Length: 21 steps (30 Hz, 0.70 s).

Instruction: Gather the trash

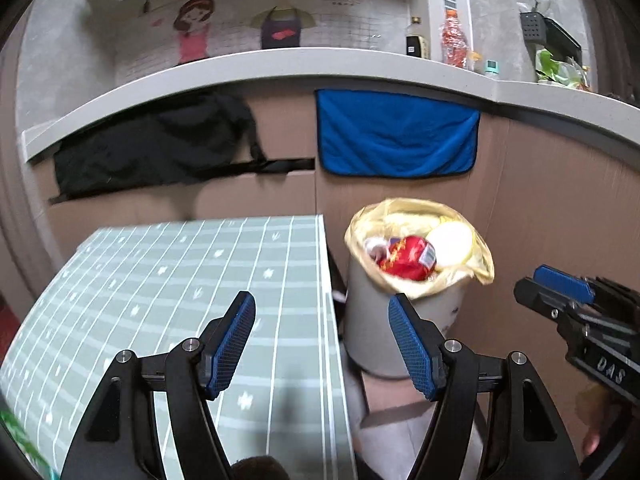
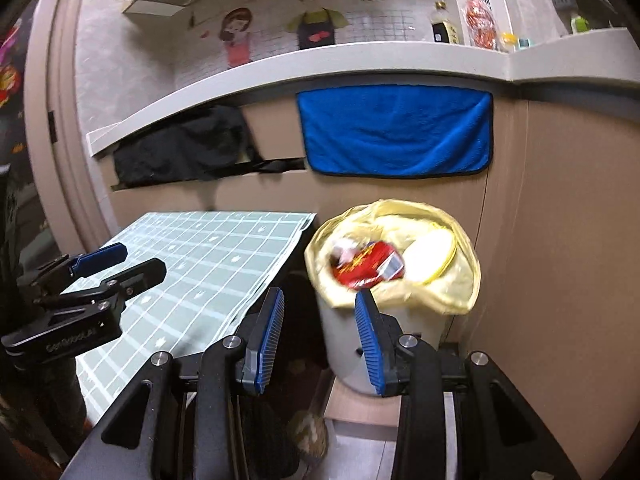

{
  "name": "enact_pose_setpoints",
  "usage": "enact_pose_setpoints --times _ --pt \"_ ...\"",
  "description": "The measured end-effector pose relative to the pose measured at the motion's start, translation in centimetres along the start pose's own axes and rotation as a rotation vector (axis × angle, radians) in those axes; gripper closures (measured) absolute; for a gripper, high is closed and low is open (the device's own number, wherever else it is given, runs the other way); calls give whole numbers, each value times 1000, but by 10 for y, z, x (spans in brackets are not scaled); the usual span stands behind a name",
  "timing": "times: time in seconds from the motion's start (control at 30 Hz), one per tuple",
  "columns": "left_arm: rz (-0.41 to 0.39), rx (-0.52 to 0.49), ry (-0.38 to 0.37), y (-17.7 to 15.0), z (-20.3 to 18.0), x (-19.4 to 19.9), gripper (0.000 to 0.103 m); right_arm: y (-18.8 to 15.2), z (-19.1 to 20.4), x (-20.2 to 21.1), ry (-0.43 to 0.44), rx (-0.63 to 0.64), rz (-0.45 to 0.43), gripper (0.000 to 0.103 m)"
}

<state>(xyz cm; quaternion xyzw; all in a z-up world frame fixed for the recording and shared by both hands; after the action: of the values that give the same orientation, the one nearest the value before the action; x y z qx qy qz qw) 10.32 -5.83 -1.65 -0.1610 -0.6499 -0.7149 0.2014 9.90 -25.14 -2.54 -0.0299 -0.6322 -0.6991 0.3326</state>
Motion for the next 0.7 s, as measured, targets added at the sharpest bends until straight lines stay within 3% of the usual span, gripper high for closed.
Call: enact_pose_setpoints --times 0.33,0.7 --pt "-78 41 52 -23 15 59 33 -32 39 43 -85 19 -63 66" --pt "-90 45 61 -26 19 70 33 -40 52 52 -81 33 -85 66"
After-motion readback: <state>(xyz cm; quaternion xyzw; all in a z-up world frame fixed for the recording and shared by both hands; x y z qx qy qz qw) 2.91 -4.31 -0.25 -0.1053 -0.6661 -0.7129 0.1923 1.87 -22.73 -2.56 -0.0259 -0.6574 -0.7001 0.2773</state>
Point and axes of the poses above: each gripper's, at about its wrist camera, not at the fingertips, and x roughly against the way its jaws point, z to its left, y to its top, the point moved 2 cm from there along -x, roughly the way its jaws point, and after that the axes turned 14 degrees about y, right-handed, at the moved point
